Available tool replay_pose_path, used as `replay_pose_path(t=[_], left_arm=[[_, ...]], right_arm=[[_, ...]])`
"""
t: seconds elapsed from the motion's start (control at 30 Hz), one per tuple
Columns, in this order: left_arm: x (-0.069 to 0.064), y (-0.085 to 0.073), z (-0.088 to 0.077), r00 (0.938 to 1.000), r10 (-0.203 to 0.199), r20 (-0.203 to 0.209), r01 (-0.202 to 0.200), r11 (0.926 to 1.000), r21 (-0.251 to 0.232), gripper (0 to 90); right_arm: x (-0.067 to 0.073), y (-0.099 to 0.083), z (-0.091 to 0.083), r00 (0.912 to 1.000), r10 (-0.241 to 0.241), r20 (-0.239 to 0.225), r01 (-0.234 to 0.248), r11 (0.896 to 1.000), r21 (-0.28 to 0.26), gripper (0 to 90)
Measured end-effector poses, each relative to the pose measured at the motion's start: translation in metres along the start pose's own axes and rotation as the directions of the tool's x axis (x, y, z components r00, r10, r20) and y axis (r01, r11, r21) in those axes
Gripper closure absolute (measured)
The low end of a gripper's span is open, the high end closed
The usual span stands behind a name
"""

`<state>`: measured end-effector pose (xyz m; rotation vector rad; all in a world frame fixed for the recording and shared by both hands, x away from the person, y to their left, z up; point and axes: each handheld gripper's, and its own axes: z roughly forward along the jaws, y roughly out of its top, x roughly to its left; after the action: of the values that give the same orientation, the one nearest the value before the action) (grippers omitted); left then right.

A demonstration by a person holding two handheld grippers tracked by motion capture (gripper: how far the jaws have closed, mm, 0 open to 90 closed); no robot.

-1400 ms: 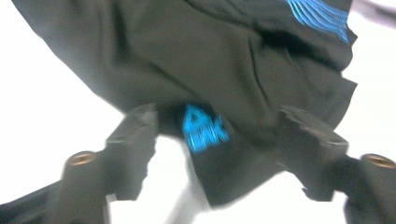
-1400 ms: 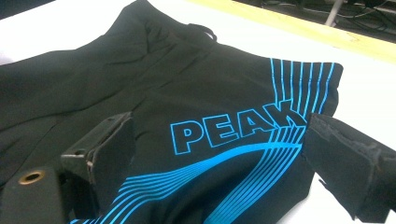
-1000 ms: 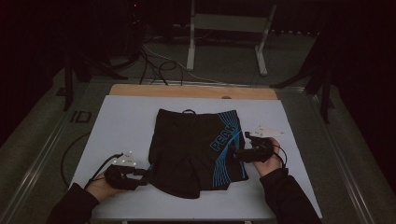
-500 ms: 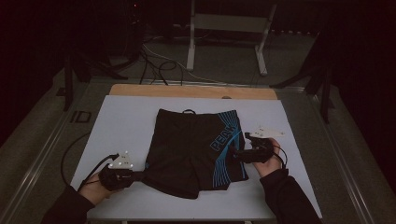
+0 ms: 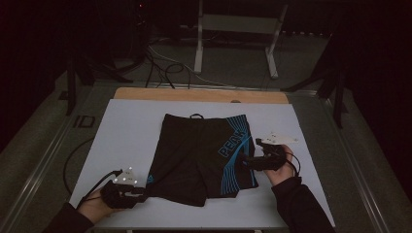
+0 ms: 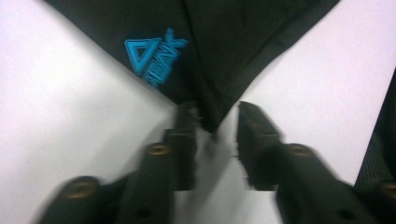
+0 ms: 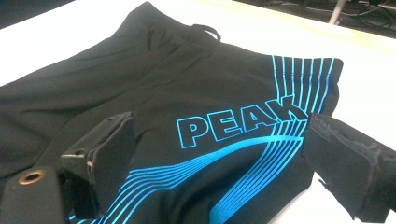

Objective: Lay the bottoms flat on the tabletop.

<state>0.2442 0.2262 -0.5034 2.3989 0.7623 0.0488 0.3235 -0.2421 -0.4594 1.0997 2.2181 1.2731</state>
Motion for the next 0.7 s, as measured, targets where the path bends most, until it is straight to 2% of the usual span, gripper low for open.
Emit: replay_pose_path(t=[0.07,0.13,0.23,0.43,0.53,0.7], left_arm=[[-0.001,-0.001,-0.002,0.9998,0.004,0.017,-0.004,0.9999,-0.014,52.4],[-0.002,-0.001,-0.005,0.9997,0.002,0.023,-0.001,0.9988,-0.049,41.7],[-0.005,0.004,-0.011,0.9998,0.005,0.018,-0.003,0.9949,-0.101,32.7],[-0.012,0.018,-0.014,0.9993,0.028,0.025,-0.023,0.9857,-0.167,26.2],[-0.013,0.026,-0.012,0.9990,0.020,0.040,-0.012,0.9815,-0.191,16.7],[-0.018,0.041,-0.008,0.9985,0.029,0.045,-0.019,0.9771,-0.212,8.0]], right_arm=[[0.000,-0.001,0.000,1.0000,-0.003,0.004,0.003,1.000,0.002,10.1],[0.000,-0.001,-0.001,1.0000,0.002,0.005,-0.002,1.000,0.000,10.1],[-0.001,-0.002,-0.003,1.0000,0.005,0.005,-0.005,1.000,-0.002,10.2],[-0.002,-0.006,-0.006,0.9999,0.011,0.005,-0.011,1.000,-0.003,10.1],[-0.003,-0.009,-0.008,0.9998,0.019,0.002,-0.019,1.000,-0.003,10.1],[-0.004,-0.015,-0.012,0.9997,0.024,0.000,-0.024,1.000,-0.002,10.1]])
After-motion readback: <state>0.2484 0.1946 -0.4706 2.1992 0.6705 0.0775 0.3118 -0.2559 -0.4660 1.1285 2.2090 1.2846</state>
